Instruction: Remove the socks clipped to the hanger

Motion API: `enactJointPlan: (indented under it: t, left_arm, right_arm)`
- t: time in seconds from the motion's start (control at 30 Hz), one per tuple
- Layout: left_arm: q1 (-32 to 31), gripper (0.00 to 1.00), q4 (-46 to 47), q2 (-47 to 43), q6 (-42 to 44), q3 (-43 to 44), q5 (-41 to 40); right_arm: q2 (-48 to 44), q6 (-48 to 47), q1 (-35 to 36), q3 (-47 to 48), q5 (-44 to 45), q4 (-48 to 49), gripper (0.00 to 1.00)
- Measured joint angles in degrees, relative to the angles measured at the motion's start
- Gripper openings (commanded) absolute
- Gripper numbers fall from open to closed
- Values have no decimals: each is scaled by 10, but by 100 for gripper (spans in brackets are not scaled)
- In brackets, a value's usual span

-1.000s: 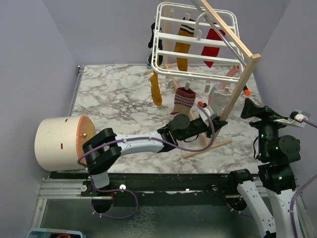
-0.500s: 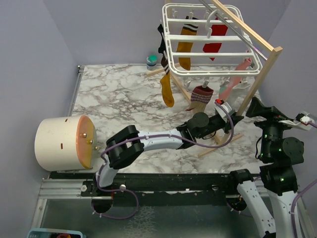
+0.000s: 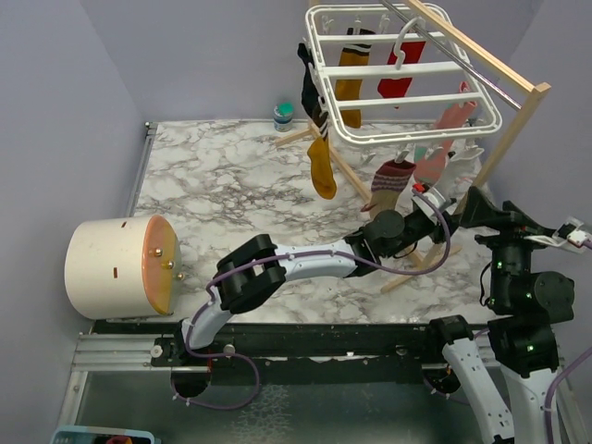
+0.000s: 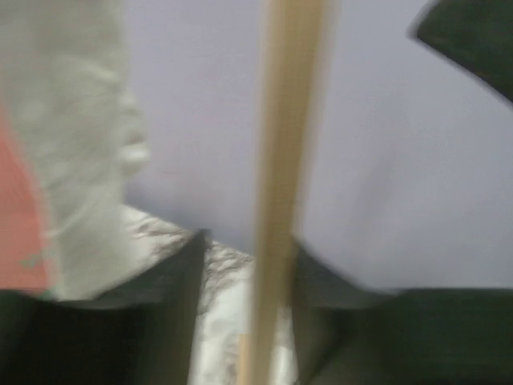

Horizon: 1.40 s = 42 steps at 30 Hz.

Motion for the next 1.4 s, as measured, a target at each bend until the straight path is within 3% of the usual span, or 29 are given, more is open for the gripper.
enactJointPlan:
  t: [0.1, 0.13, 0.37, 0.7, 0.87, 1.4]
  left_arm:
    - [5, 97, -3, 6, -2, 3, -30]
    - [7, 99, -4, 7, -5, 3, -32]
    - [14, 99, 10, -16, -14, -40, -45]
    - [17, 99, -13, -170, -5, -238, -33]
    - [71, 99, -41, -243, 9, -331, -38]
    - [69, 99, -72, -353, 27, -408, 26]
  right_arm:
    - [3, 1, 0, 0, -2, -4, 97]
    - [7, 1, 0, -1, -2, -6, 97]
    - [76, 11, 0, -3, 2, -18, 95]
    - [118, 22, 14, -9, -9, -17, 90]
    - [128, 17, 7, -9, 34, -28, 90]
    - [174, -29, 7, -3, 138, -22, 100]
